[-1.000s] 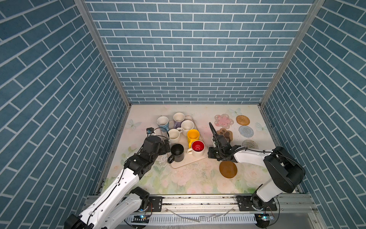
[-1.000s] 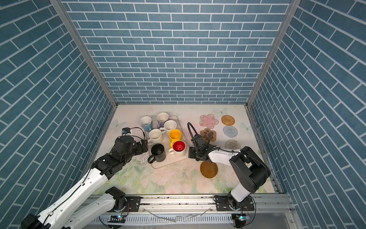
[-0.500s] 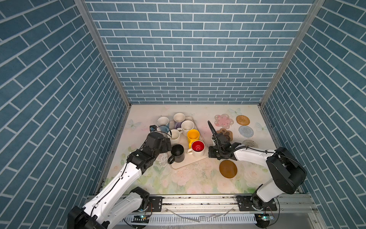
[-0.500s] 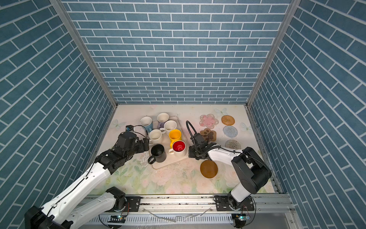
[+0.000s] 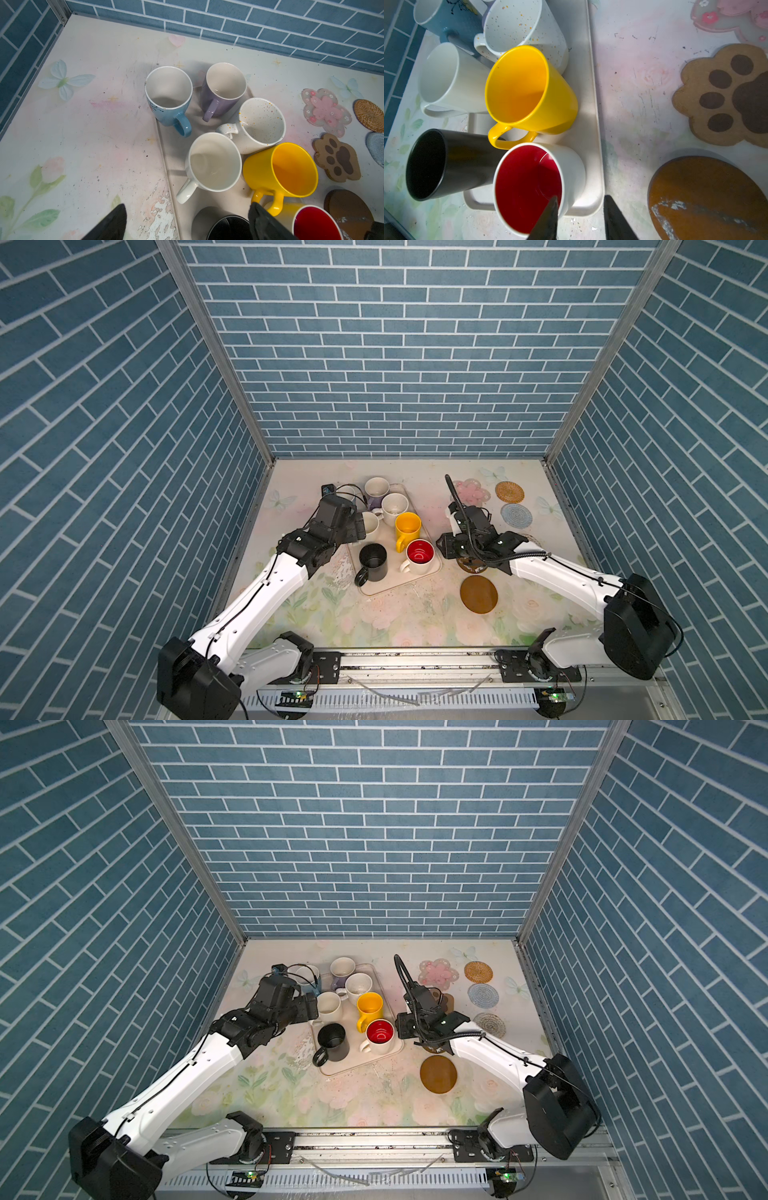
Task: Place cups on coasters
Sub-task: Move the tray to the center of the table, then rotate the cup on the tray.
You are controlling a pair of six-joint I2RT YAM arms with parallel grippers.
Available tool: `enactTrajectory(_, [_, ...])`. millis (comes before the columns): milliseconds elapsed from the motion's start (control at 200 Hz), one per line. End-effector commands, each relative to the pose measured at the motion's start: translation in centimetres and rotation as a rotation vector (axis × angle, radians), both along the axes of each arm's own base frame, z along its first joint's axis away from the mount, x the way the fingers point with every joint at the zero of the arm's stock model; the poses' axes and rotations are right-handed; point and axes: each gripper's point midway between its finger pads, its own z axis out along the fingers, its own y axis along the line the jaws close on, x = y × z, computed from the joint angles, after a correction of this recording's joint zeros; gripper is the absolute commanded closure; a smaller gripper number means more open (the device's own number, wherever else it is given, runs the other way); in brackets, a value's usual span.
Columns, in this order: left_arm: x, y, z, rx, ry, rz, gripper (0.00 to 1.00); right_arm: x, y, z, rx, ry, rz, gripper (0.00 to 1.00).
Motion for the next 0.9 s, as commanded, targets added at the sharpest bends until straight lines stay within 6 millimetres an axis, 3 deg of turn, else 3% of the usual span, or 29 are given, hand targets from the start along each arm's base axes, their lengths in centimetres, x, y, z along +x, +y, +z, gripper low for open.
enactTrajectory(0, [0.1, 0.7, 0.2, 0.021, 0.01, 0.028, 0.07, 0.2, -0.4, 1.3, -0.031, -0.036, 0.012, 0.6])
enactTrajectory(245, [-0.9, 0.7, -0.9, 0.026, 0.029, -0.008, 0.1, -0.3, -1.0, 2.2, -0.018, -0.039, -0.017, 0.46])
enactTrajectory(450, [-2.7, -0.1, -1.3, -0.019, 0.041, -0.086, 0.34, -2.0, -1.6, 2.3, 0.001, -0.014, -0.002, 0.47])
enactTrajectory(570, [-3.7, -2.2, -0.8, -0.011, 0.045, -0.179, 0.47, -3.0, -1.8, 1.8, 0.008, -0.001, 0.0, 0.5])
enactTrajectory(700, [-4.9, -5.4, -0.3, -0.008, 0.039, -0.289, 0.52, -3.8, -2.0, 1.1, 0.039, 0.018, -0.005, 0.52])
enactTrajectory(895, [-6.8, -10.5, -1.3, -0.035, 0.053, -0.428, 0.59, -4.9, -1.5, -1.1, 0.106, 0.078, -0.01, 0.55])
